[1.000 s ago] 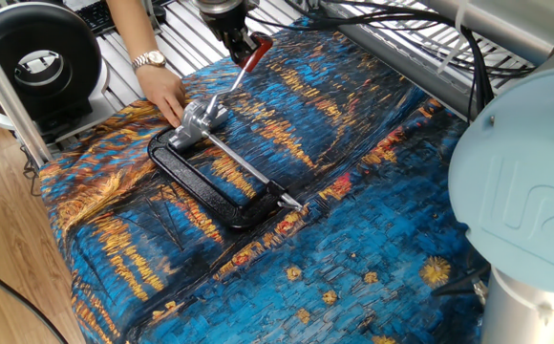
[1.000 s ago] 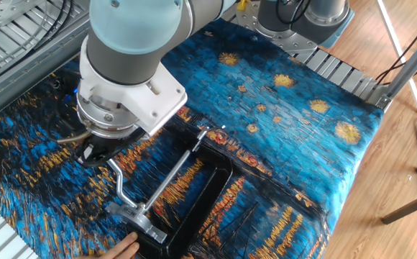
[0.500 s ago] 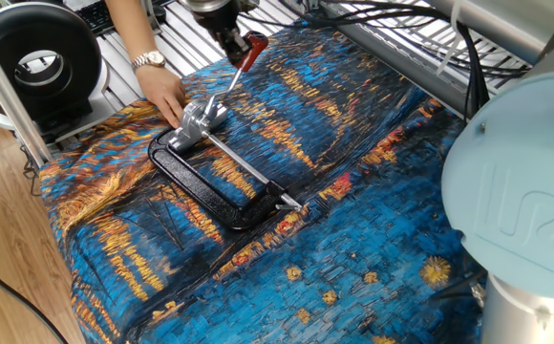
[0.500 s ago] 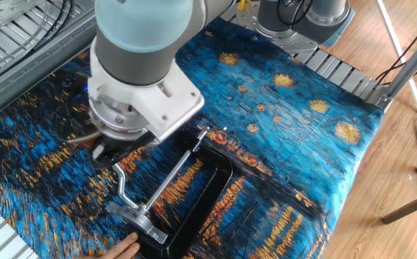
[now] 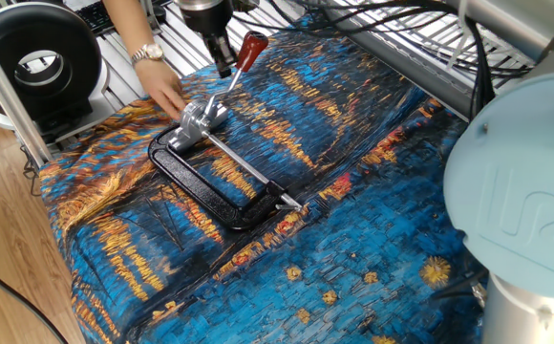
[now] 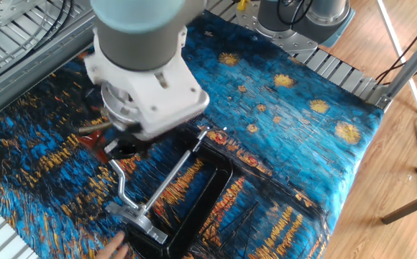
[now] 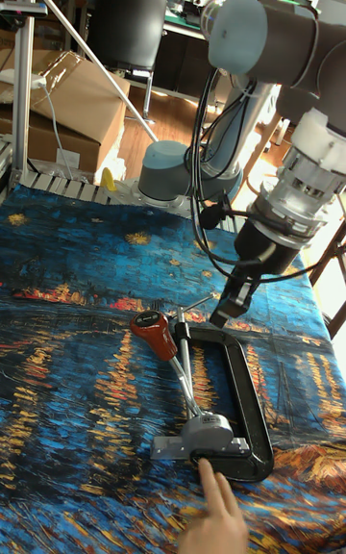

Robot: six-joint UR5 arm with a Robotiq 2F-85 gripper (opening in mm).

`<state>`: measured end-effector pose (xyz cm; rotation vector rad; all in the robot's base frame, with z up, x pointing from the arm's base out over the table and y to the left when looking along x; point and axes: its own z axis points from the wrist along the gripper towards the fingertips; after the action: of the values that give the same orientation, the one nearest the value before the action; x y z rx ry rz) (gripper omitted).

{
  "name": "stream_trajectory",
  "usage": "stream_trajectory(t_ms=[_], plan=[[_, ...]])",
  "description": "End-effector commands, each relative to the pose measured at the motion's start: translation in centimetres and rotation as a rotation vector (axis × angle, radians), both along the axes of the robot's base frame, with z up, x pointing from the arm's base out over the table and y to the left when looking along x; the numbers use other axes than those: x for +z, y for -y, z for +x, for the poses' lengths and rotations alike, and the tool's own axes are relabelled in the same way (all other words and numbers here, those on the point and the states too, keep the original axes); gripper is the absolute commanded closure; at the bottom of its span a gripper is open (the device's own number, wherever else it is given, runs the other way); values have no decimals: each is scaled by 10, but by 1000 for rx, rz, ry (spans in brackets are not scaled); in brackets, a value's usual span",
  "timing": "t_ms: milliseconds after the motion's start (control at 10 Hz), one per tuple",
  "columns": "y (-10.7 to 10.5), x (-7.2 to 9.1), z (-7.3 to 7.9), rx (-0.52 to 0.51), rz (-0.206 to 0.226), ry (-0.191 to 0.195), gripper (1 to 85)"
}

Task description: Pull up the lever

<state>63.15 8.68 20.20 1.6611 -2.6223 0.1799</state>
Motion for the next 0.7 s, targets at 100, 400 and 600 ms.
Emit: stream_trajectory(t_ms=[100,400,600], plan=[[-8,11,6,-527,94,105,840],[-23,11,7,-835,165,109,840],[-14,11,12,-936,142,148,840]])
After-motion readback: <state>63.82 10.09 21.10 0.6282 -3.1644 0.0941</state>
